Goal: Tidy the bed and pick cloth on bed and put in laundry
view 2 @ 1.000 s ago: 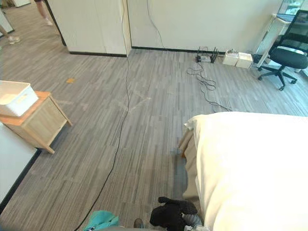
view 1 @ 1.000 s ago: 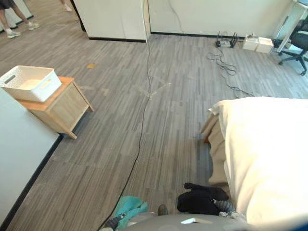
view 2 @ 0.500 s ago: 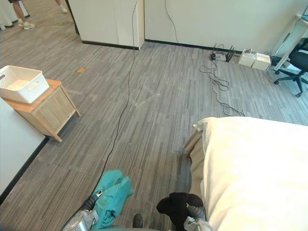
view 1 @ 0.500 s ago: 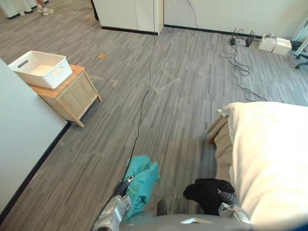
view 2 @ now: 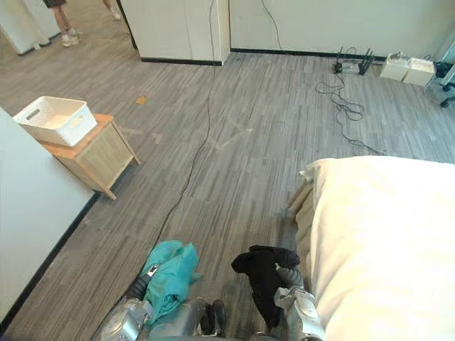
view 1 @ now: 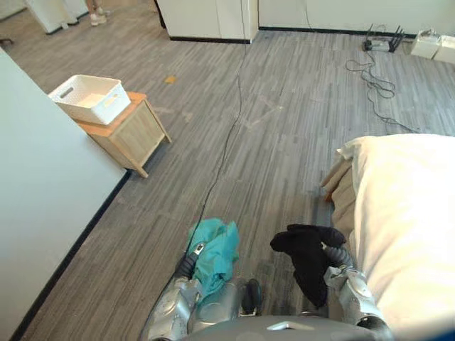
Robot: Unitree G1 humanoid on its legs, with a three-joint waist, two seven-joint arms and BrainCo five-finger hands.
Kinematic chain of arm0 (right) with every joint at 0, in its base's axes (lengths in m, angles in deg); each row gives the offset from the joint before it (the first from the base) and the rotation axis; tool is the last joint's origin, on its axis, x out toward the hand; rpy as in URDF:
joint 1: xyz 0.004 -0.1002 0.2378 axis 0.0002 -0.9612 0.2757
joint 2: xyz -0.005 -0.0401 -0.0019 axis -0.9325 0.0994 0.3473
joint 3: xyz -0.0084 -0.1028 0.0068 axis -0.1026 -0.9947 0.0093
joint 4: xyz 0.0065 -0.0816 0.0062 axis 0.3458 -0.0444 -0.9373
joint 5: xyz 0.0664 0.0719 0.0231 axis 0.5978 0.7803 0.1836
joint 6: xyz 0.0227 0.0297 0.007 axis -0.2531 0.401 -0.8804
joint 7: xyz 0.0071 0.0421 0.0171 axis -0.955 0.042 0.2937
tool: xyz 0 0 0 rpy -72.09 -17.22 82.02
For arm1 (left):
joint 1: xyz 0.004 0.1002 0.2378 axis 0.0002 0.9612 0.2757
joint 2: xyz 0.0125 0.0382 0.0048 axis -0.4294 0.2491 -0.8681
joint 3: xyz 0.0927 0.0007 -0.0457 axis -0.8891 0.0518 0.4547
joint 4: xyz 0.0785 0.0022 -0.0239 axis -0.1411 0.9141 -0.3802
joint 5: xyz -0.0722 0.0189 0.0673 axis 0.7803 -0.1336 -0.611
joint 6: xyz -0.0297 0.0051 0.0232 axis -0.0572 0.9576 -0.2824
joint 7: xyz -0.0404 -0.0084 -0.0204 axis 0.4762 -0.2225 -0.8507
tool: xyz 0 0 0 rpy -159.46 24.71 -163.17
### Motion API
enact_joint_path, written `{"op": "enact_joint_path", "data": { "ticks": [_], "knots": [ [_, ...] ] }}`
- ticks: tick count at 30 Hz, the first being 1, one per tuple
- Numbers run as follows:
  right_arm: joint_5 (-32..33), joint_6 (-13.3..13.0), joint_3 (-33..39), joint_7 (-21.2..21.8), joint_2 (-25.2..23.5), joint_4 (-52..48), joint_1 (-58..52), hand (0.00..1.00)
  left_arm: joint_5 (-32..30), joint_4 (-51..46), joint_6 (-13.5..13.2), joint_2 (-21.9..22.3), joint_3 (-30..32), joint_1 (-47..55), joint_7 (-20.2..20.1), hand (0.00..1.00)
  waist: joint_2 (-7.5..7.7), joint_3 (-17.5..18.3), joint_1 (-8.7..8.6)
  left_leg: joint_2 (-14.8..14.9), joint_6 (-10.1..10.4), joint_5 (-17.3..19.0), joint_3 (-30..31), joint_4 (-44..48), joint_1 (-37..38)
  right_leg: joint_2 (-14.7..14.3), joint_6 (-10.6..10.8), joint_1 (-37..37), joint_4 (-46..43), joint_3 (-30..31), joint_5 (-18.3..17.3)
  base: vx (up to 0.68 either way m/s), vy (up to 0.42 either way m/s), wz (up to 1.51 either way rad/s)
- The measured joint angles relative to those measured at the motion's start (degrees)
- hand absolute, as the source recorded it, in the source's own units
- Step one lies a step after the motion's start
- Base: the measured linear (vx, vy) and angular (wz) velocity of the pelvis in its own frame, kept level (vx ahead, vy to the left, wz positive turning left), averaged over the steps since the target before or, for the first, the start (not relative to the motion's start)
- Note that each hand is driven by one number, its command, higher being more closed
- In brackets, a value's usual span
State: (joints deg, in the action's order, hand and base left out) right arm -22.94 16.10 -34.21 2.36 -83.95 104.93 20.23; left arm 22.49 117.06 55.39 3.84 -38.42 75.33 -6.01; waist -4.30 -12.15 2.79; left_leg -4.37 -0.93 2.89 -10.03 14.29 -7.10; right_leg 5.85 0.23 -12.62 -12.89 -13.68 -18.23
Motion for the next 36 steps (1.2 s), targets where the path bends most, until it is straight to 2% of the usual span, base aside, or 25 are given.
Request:
{"op": "enact_joint_path", "data": {
  "ticks": [2,3,4,8,10,11,12,13,14,16,17,18,20,21,23,24,25,27,28,29,30,31,32,34,36],
  "knots": [
    [0.0,0.01,-0.14,-0.14,-0.24,0.08,-0.04,1.0,0.12,0.07,0.05,-0.05,0.0,0.01,-0.05,1.0,0.34,-0.19,0.1,0.29,0.0,0.01,-0.33,-0.86,-0.86,0.5,-0.37,-0.43,1.08,0.68,0.22,-0.09,0.023,-0.08],
    [0.02,0.0,-0.35,0.02,-0.25,0.13,-0.23,1.0,0.14,0.15,0.06,-0.03,-0.21,-0.01,-0.03,1.0,0.24,-0.11,0.08,1.81,0.89,-1.18,-0.42,-1.06,-2.26,0.48,-0.18,-0.89,1.49,1.06,0.1,-0.02,0.072,-0.1],
    [0.03,-0.02,-0.78,0.12,-0.14,0.2,-1.01,1.0,0.39,0.71,0.1,-0.15,-0.84,-0.01,0.06,1.0,0.4,0.12,0.17,2.25,-0.22,-2.25,-1.75,0.31,-2.69,0.74,0.45,-1.46,1.68,2.21,-0.78,0.04,0.107,-0.12],
    [0.11,0.0,-1.25,1.48,0.12,1.3,-1.84,1.0,1.24,2.41,0.45,-0.41,-1.56,0.02,0.88,1.0,2.01,2.45,0.95,-0.64,-5.34,2.88,-5.03,1.0,-2.07,3.82,2.16,-0.33,-0.72,7.28,-1.22,0.26,0.157,-0.33],
    [0.54,0.1,-1.25,2.21,-0.32,1.25,-2.82,1.0,1.65,2.97,1.59,-0.6,-1.58,-0.57,1.25,1.0,2.28,3.05,0.88,-1.67,-7.06,4.65,-5.24,1.03,-0.75,4.84,3.9,2.43,-8.38,9.44,-0.64,0.28,0.14,-0.05],
    [0.8,0.11,-1.29,2.9,-0.62,1.07,-3.73,1.0,1.65,2.95,1.6,-0.8,-1.61,-0.5,1.22,1.0,2.63,3.35,0.61,-1.93,-7.64,5.84,-5.2,0.74,0.87,5.41,5.9,5.16,-17.08,9.93,0.57,0.41,0.168,0.11],
    [0.82,0.12,-1.56,3.56,-1.09,1.02,-4.4,1.0,1.63,2.93,1.62,-1.24,-1.87,-0.16,1.12,1.0,3.46,3.52,0.57,-2.54,-7.78,7.12,-4.92,0.32,3.09,6.21,7.49,8.8,-28.58,9.98,4.05,0.42,0.151,0.04],
    [0.83,0.12,-2.03,3.76,-1.25,0.98,-4.69,1.0,1.63,2.91,1.64,-1.52,-1.89,-0.13,1.01,1.0,4.1,3.81,0.57,-3.07,-7.88,7.58,-4.78,-0.4,4.4,6.64,7.83,10.64,-33.82,9.97,6.18,0.44,0.119,-0.01],
    [0.87,0.14,-2.87,3.88,-1.35,-0.08,-5.46,1.0,1.21,2.92,1.81,-2.15,-2.18,0.78,0.74,1.0,4.85,4.27,0.43,-4.07,-7.63,8.39,-3.8,-2.27,7.82,8.07,6.64,14.35,-44.27,8.03,7.77,0.37,0.082,0.04],
    [1.03,0.14,-2.72,3.88,-1.28,-1.98,-6.33,1.0,-0.29,2.92,1.86,-2.46,-3.18,1.33,0.82,1.0,4.5,4.25,-0.48,-4.24,-7.44,8.76,-2.62,-4.55,11.62,9.15,4.31,17.15,-49.7,3.93,6.64,0.39,0.068,0.16],
    [1.59,0.14,-2.8,4.01,-1.15,-2.83,-6.49,1.0,-1.11,2.89,1.84,-2.93,-4.33,1.26,1.25,1.0,4.05,4.23,-1.29,-4.06,-7.26,8.84,-1.68,-6.7,14.71,8.9,2.99,20.61,-50.19,1.54,4.38,0.34,0.027,0.23],
    [1.9,0.14,-3.15,4.14,-0.88,-2.95,-6.12,1.0,-1.7,2.9,1.82,-3.06,-4.38,0.83,1.45,1.0,3.76,3.86,-1.76,-3.59,-7.18,8.77,-1.38,-7.39,16.4,7.89,3.72,22.63,-48.35,0.67,2.38,0.34,0.003,0.3],
    [1.93,0.14,-4.01,4.17,-0.3,-3.36,-5.72,1.0,-1.68,2.91,1.84,-3.02,-4.61,-0.5,2.11,1.0,2.63,2.87,-2.54,-2.02,-6.03,9.43,0.07,-7.42,18.52,5.43,3.21,25.04,-40.85,-1.06,0.39,0.34,-0.065,0.44],
    [2.31,0.14,-5.04,4.16,-0.07,-3.78,-5.62,1.0,-1.55,2.81,1.83,-2.98,-5.47,-2.0,2.45,1.0,1.62,2.34,-3.15,0.09,-4.41,10.19,1.44,-7.19,19.69,2.93,3.19,27.32,-29.17,-3.74,0.98,0.41,-0.082,0.62],
    [2.88,0.14,-5.56,4.11,-0.64,-4.42,-5.61,1.0,-1.57,2.86,1.72,-3.31,-6.06,-2.85,2.54,1.0,1.42,2.17,-3.23,1.69,-2.79,11.08,2.91,-7.27,20.52,0.96,2.86,29.13,-14.97,-4.66,5.87,0.34,-0.075,0.54],
    [3.92,0.15,-6.41,4.1,-0.97,-4.57,-5.41,1.0,-1.6,2.9,0.92,-3.48,-6.05,-3.5,2.65,1.0,2.39,2.06,-3.34,2.1,-1.32,11.94,3.61,-7.5,21.33,0.33,3.35,30.23,-3.58,-4.28,11.78,0.44,-0.151,0.47],
    [5.43,0.21,-7.31,4.18,-1.12,-4.57,-5.26,1.0,-1.6,3.08,-0.4,-3.64,-6.06,-3.68,2.65,1.0,4.24,1.43,-3.25,1.94,0.47,13.04,4.61,-7.56,22.79,0.84,4.79,31.49,3.09,-3.05,16.07,0.46,-0.186,0.48],
    [5.73,0.25,-7.06,4.29,-1.59,-4.57,-5.38,1.0,-1.61,4.54,-1.93,-3.94,-6.35,-3.12,2.63,1.0,6.39,0.91,-3.73,2.06,2.64,15.58,6.74,-7.33,25.36,2.72,4.65,32.44,4.07,-1.18,19.77,0.56,-0.297,0.68],
    [5.76,0.13,-6.18,4.54,-1.06,-4.32,-5.91,1.0,-1.62,5.93,-2.34,-3.5,-6.39,-2.92,2.66,1.0,5.4,0.87,-4.66,4.82,2.76,17.99,8.05,-6.78,27.21,1.26,2.44,32.6,-0.33,-1.72,23.89,0.54,-0.292,0.67],
    [5.75,-0.16,-5.43,5.1,-0.94,-3.61,-5.58,1.0,-1.65,6.3,-2.43,-3.26,-6.53,-2.82,2.55,1.0,4.51,1.1,-4.72,5.82,3.19,18.48,8.14,-5.67,27.13,0.54,1.28,33.47,-2.99,-1.84,23.67,0.57,-0.286,0.35],
    [5.74,-1.92,-3.73,7.36,-0.88,-1.36,-4.44,1.0,-1.57,6.87,-2.75,-3.03,-6.48,-2.83,2.47,1.0,3.56,0.83,-4.42,7.07,3.56,18.35,7.73,-0.95,25.87,-0.06,-2.43,34.42,-6.93,-2.33,21.37,0.58,-0.324,0.1],
    [5.7,-3.73,-2.36,9.09,-0.51,0.48,-3.8,1.0,-1.37,7.18,-2.75,-2.6,-6.46,-2.54,2.46,1.0,1.99,0.59,-4.69,8.55,5.47,17.01,7.32,5.86,23.51,-0.92,-4.78,34.24,-9.34,-2.99,18.8,0.69,-0.381,0.01],
    [5.61,-3.74,-2.24,9.58,-0.19,0.72,-3.86,1.0,-0.76,7.21,-2.75,-2.36,-6.43,-2.3,2.41,1.0,1.03,0.81,-4.82,9.46,6.51,15.77,7.19,10.15,21.62,-1.53,-5.1,33.86,-9.85,-3.32,17.56,0.66,-0.374,-0.09],
    [2.99,-4.28,-2.95,9.74,0.92,1.34,-4.11,1.0,2.5,7.23,-2.78,-1.5,-5.15,-1.89,1.86,1.0,-1.57,0.54,-5.07,13.78,9.07,5.12,5.93,29.34,13.05,-4.55,-5.51,28.85,-6.65,-3.44,14.92,0.47,-0.22,-0.09],
    [-0.51,-4.36,-4.18,8.83,1.26,1.35,-4.39,1.0,2.99,6.44,-3.63,-0.76,-3.08,-2.0,0.51,1.0,-2.57,0.04,-4.77,18.05,6.81,5.65,2.67,44.68,6.28,-7.1,-6.62,21.88,-1.4,-3.35,14.0,0.47,-0.164,-0.08]
  ]
}}
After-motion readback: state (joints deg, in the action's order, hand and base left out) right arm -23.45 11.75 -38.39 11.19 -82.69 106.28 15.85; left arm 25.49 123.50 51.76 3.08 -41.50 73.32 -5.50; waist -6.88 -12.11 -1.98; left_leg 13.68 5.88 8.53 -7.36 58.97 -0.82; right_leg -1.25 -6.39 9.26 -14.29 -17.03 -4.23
